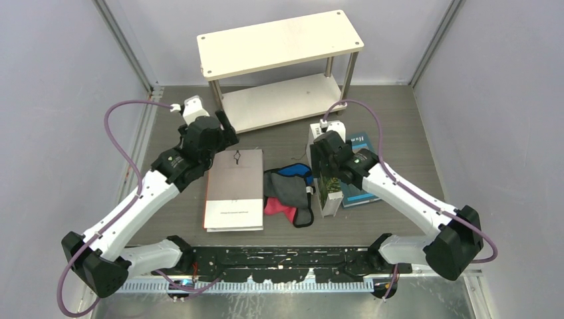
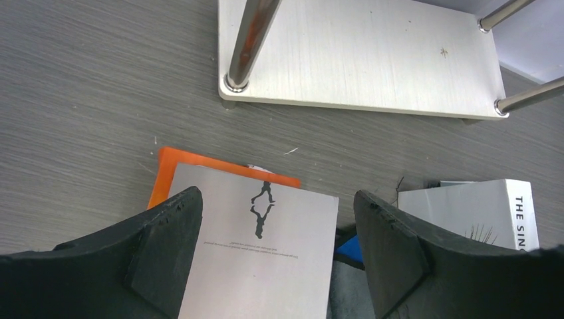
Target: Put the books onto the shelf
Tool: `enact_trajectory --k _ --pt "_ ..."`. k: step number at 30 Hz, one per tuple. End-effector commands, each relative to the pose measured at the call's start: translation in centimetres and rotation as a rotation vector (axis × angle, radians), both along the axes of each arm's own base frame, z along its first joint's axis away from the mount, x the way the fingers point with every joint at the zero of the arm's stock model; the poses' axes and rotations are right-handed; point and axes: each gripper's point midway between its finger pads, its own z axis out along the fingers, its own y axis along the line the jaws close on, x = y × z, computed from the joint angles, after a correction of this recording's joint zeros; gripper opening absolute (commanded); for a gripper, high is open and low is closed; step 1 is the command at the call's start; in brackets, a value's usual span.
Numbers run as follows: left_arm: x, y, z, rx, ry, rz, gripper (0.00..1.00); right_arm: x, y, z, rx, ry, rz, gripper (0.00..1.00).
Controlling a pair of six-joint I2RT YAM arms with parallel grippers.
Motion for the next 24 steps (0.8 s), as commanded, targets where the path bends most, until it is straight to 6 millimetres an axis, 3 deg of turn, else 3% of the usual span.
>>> enact_trajectory --k 1,6,11,24 --pt "-0.2 0.2 1.7 -0.019 -0.044 0.021 0.83 -0.2 -0.2 1.8 0.045 -0.058 -0.003 0.79" --pt "-0.4 -0.2 1.6 -0.009 -0.041 0.015 0.83 -1.0 -1.0 2.9 0.061 -0.086 -0.009 0.87" --pt "-0.6 -0.6 1.5 -0.007 -0.039 0.004 0.83 -2.5 -1.7 3.3 0.095 -0.105 -0.011 0.87" --pt "-1.4 -1.3 1.2 0.016 -0.03 -0.012 0.82 -6.4 -1.7 1.8 0.15 -0.157 0.022 0.87"
